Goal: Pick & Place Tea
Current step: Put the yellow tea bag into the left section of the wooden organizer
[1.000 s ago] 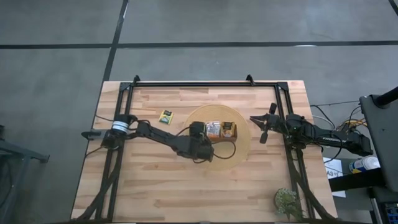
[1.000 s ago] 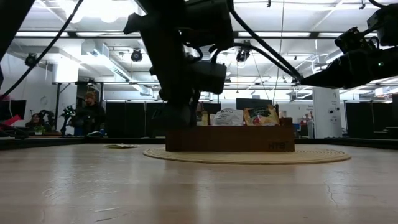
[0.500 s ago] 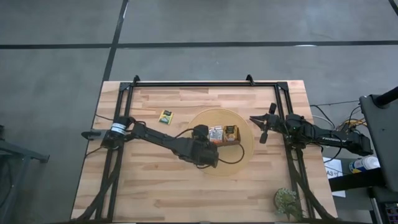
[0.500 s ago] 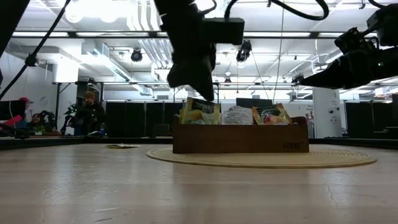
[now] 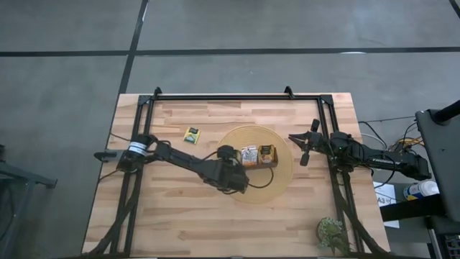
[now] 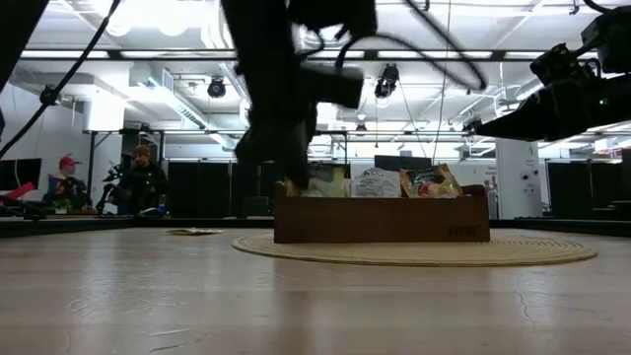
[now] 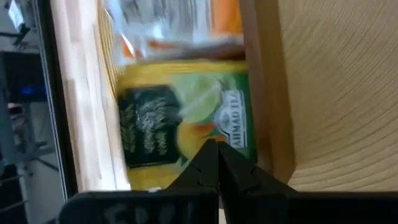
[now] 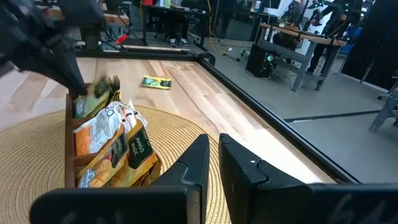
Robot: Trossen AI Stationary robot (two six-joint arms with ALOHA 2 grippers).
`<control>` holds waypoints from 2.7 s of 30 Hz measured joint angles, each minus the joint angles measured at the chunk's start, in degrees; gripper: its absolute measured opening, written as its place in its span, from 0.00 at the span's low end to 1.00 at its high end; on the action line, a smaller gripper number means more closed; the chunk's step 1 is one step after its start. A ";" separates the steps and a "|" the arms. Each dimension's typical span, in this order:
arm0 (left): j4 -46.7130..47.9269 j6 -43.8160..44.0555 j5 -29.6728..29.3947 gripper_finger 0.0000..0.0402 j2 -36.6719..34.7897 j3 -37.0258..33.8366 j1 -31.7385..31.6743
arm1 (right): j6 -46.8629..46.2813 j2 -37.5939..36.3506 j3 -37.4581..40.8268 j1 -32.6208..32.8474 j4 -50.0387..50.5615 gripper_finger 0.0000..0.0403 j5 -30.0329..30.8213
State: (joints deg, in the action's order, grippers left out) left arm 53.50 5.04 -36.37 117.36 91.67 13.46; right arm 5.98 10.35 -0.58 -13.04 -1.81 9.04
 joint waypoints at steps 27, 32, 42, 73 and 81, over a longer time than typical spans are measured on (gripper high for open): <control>5.42 1.02 -4.56 0.00 -0.13 9.07 0.39 | 0.00 -0.07 0.00 0.00 -0.06 0.08 0.02; 14.02 6.95 -7.83 0.00 -0.13 11.99 0.39 | 0.00 -0.06 0.00 0.01 -0.03 0.08 0.02; 29.57 20.49 -10.68 0.00 -3.76 11.12 -0.17 | 0.00 -0.04 0.00 0.01 0.00 0.08 0.02; 1.15 -3.48 0.12 0.61 -39.41 -41.63 -14.34 | 0.02 0.04 0.00 0.02 0.01 0.08 0.02; -1.74 -5.93 14.50 0.65 -34.79 -42.33 -24.08 | 0.00 0.21 0.00 0.02 0.00 0.08 0.03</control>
State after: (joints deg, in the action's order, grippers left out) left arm 51.76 -0.89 -21.87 82.57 49.34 -10.62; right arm 5.98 10.56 -0.58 -13.02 -1.80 9.06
